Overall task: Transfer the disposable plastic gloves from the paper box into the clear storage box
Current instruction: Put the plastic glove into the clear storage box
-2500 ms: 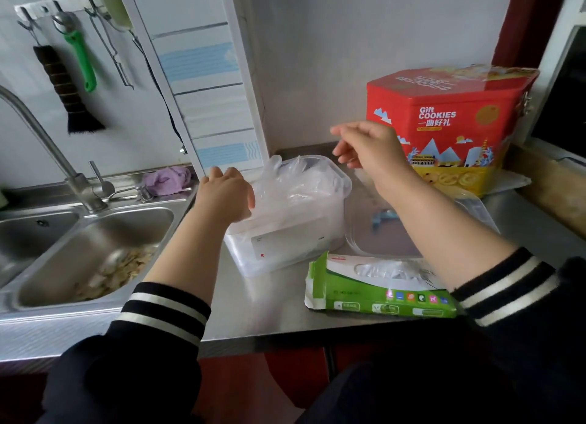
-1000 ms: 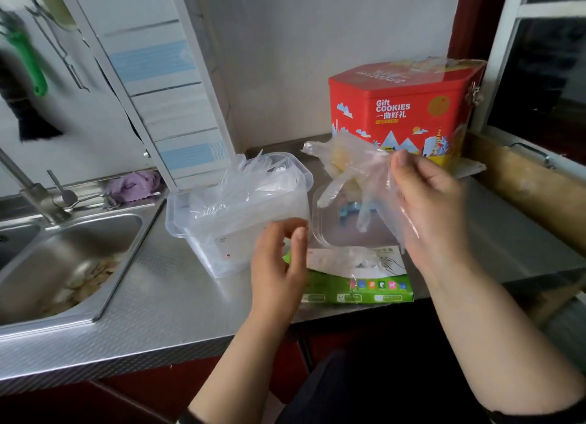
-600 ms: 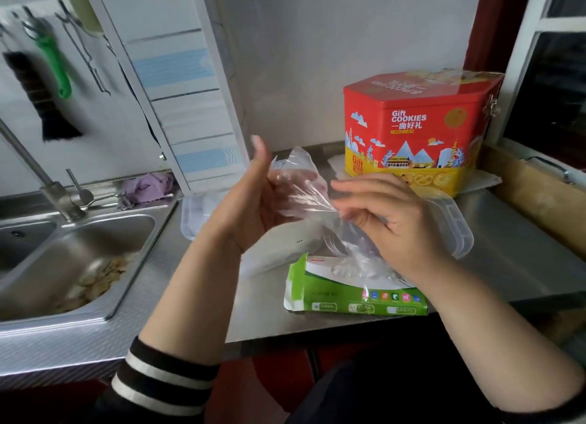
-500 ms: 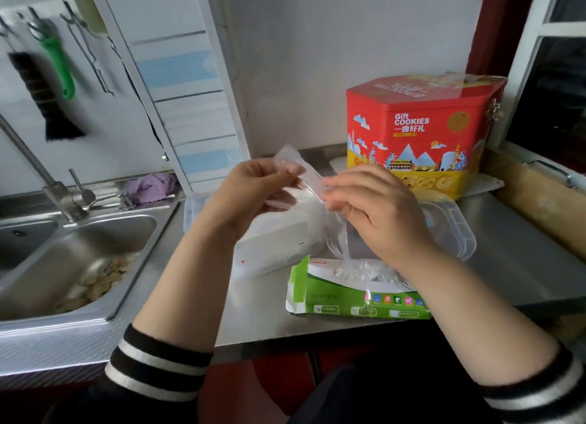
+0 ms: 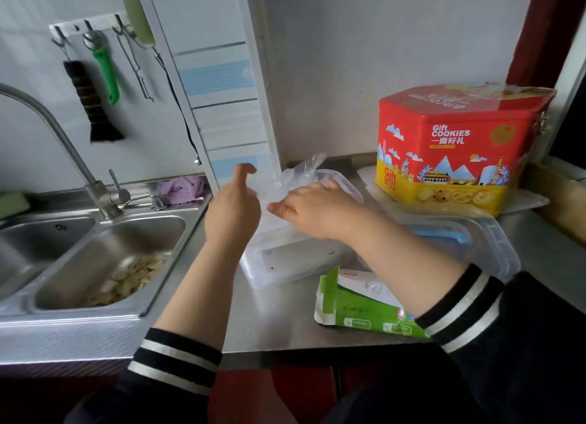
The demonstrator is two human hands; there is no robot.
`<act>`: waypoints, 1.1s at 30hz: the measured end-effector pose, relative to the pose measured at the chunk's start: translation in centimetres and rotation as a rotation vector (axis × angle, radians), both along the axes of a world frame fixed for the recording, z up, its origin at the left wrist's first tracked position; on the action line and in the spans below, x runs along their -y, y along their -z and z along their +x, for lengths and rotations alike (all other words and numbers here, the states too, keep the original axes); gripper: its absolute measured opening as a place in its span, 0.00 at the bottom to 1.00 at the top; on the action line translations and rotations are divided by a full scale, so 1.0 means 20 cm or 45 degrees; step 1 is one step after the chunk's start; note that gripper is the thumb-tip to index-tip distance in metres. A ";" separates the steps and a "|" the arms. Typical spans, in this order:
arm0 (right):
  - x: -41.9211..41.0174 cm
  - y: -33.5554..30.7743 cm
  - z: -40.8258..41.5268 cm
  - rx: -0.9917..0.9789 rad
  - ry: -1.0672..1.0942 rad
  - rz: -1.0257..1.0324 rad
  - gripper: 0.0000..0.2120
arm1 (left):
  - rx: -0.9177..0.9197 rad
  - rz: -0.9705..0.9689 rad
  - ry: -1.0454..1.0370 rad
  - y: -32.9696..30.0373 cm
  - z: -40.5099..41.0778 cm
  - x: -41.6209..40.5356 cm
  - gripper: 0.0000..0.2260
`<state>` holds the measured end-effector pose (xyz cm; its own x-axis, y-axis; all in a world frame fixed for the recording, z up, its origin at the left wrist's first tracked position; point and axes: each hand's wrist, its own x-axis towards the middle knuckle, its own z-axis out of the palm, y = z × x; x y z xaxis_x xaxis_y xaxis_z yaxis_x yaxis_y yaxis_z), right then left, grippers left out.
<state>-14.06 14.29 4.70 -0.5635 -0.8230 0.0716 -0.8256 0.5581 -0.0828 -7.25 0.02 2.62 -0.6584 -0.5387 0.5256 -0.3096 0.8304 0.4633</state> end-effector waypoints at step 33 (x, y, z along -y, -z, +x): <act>-0.55 0.23 -0.01 0.575 0.278 -0.820 0.11 | 0.487 -0.386 -0.239 -0.06 0.14 -0.06 0.13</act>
<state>-14.34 25.22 0.19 -0.7941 -0.5662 0.2208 -0.5142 0.4321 -0.7409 -4.55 1.31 3.81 -0.7408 -0.5268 0.4169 -0.5658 0.8238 0.0355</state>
